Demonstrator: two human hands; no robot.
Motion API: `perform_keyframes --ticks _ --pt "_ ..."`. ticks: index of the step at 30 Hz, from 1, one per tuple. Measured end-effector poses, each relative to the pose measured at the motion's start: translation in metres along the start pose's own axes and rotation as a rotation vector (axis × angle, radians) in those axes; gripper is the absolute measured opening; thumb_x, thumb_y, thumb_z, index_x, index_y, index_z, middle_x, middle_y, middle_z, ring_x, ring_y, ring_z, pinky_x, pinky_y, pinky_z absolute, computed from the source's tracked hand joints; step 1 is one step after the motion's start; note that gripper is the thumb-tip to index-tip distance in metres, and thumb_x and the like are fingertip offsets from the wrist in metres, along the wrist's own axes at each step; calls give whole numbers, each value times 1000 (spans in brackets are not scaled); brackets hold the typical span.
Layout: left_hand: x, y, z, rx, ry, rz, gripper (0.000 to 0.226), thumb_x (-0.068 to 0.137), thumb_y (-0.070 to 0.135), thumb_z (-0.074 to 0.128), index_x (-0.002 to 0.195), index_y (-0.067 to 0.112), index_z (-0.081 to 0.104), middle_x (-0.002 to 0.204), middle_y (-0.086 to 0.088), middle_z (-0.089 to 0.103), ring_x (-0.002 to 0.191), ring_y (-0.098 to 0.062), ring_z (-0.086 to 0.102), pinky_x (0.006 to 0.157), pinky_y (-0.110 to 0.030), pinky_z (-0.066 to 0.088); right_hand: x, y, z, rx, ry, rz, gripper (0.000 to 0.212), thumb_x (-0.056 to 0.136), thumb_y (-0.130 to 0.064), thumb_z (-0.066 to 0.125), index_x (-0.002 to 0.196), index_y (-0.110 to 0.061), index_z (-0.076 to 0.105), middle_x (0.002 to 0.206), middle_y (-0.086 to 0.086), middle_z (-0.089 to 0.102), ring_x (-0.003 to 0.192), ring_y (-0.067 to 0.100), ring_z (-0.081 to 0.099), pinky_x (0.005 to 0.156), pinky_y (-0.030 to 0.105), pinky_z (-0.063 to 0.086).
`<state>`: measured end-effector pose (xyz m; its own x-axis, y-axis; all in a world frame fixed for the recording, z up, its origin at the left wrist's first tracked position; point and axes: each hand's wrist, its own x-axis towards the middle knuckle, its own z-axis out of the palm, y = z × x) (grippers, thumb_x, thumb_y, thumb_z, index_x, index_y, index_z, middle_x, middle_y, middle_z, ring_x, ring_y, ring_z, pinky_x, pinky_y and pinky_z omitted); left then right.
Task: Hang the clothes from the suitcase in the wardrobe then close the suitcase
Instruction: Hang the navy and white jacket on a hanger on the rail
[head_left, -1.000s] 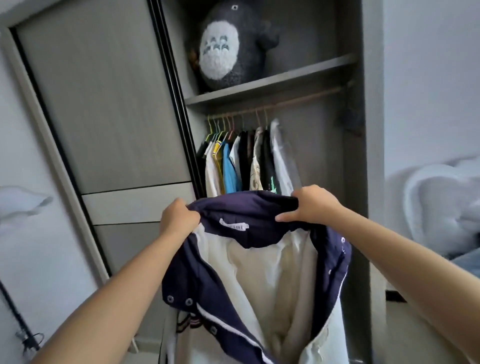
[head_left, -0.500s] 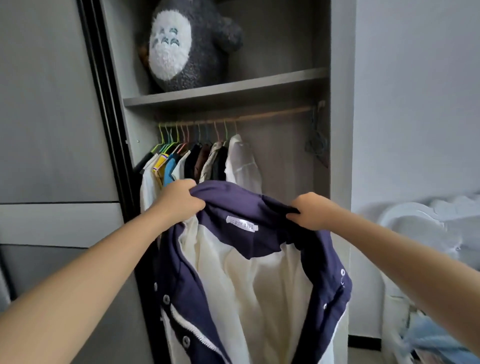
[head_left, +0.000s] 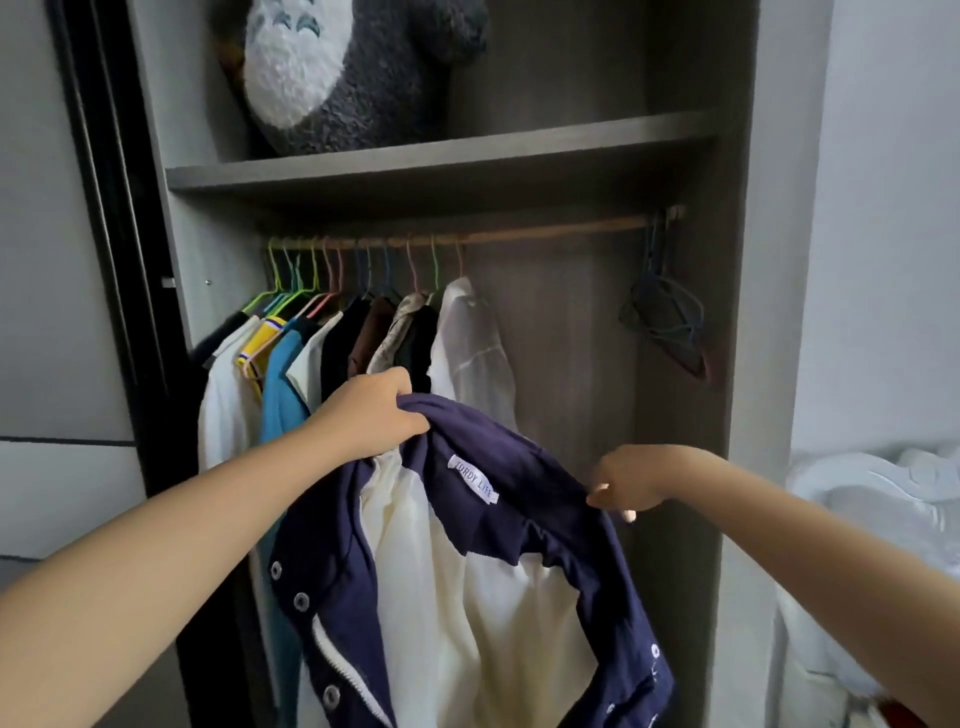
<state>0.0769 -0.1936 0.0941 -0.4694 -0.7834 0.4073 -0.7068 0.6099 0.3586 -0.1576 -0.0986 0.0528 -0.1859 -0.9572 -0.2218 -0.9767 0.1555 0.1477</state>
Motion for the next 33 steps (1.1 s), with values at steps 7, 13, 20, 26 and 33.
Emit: perform_keyframes --ticks 7,13,20,26,33 --pt "92 -13 -1 15 29 70 16 81 20 58 76 18 43 71 4 49 64 -12 45 55 -27 33 78 48 -80 -24 609 418 34 91 -21 46 121 -8 55 126 12 53 118 30 50 90 34 44" --pt "135 -22 16 -40 8 38 12 77 12 56 87 11 50 69 1 50 60 -14 43 56 -29 33 114 91 -101 -88 901 740 31 93 -8 41 122 -3 48 128 19 43 121 34 37 96 40 36" --pt "153 -36 16 27 49 -56 19 80 14 55 93 16 42 71 -1 50 58 -11 42 51 -27 31 141 128 -115 229 883 827 36 96 0 34 131 4 40 132 24 45 120 39 47 93 43 42" --pt "161 -42 20 42 96 -52 13 79 11 55 77 15 43 66 -1 50 58 -16 44 51 -28 30 165 135 -129 701 910 805 39 99 -8 28 132 7 42 140 23 41 130 36 39 108 43 29" --pt "167 -46 38 124 115 -44 19 77 11 56 69 20 41 72 1 54 71 -20 51 56 -29 36 187 105 -99 888 1118 515 31 94 -10 44 110 14 55 117 34 55 111 43 53 86 41 42"
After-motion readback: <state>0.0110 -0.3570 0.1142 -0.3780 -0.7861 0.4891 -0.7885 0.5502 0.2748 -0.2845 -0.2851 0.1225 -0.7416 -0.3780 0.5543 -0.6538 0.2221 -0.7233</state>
